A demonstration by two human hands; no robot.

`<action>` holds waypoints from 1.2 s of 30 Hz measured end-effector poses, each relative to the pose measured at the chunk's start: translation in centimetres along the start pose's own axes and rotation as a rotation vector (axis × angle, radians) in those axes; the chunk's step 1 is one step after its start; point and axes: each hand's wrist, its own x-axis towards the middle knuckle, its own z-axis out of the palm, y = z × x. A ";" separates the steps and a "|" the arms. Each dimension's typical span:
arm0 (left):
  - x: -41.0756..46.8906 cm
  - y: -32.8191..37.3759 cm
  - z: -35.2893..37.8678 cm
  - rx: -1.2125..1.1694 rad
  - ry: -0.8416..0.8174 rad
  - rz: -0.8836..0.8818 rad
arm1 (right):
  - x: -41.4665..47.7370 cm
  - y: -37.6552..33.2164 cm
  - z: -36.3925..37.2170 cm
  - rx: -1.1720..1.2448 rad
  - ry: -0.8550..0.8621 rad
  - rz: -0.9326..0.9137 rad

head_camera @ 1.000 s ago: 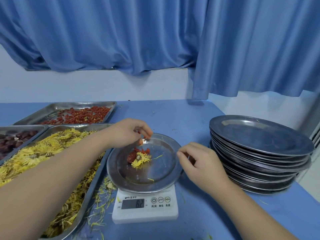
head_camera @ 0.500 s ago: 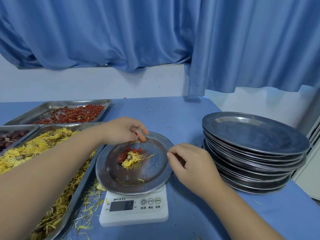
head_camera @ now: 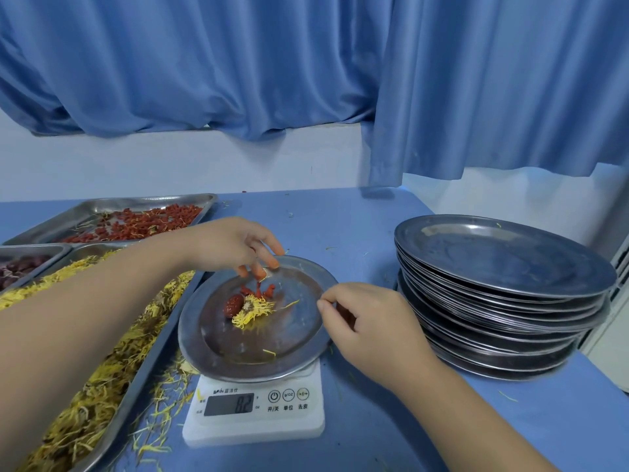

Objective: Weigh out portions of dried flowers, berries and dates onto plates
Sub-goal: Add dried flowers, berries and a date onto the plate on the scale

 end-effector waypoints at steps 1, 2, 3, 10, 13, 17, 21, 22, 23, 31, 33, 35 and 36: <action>0.0 0.0 -0.1 -0.010 0.006 0.001 | 0.0 0.0 0.0 -0.003 0.002 -0.003; 0.0 0.0 -0.1 -0.014 0.014 0.006 | 0.0 0.0 0.0 -0.007 0.004 -0.005; -0.1 0.0 -0.2 -0.009 0.023 0.011 | 0.0 0.0 0.0 -0.010 0.003 -0.006; 0.2 0.3 0.4 0.210 0.152 0.067 | 0.0 -0.2 -0.1 -0.020 0.006 -0.032; 0.2 0.2 0.8 0.304 0.191 0.070 | 0.0 -0.3 -0.2 -0.025 0.009 -0.038; -0.1 0.0 0.8 0.398 0.201 0.067 | 0.0 -0.4 -0.2 -0.031 0.019 -0.048; -0.6 0.0 0.7 0.432 0.169 0.069 | 0.0 -0.3 -0.3 -0.022 0.016 -0.046; -0.8 0.1 0.7 0.420 0.157 0.065 | 0.0 -0.3 -0.3 -0.022 0.014 -0.047; -0.9 0.2 0.7 0.402 0.144 0.060 | 0.0 -0.3 -0.3 -0.022 0.015 -0.047; -1.5 0.1 0.5 0.122 0.148 0.028 | 0.0 -0.3 -0.4 -0.044 0.017 -0.052; -1.4 -0.3 0.9 0.070 0.135 0.020 | 0.0 -0.3 -0.4 -0.041 0.012 -0.051; -1.2 -0.7 1.2 0.029 0.128 0.005 | 0.0 -0.3 -0.4 -0.034 0.011 -0.049; -1.2 -0.8 1.2 0.009 0.126 -0.001 | 0.0 -0.3 -0.4 -0.036 0.010 -0.048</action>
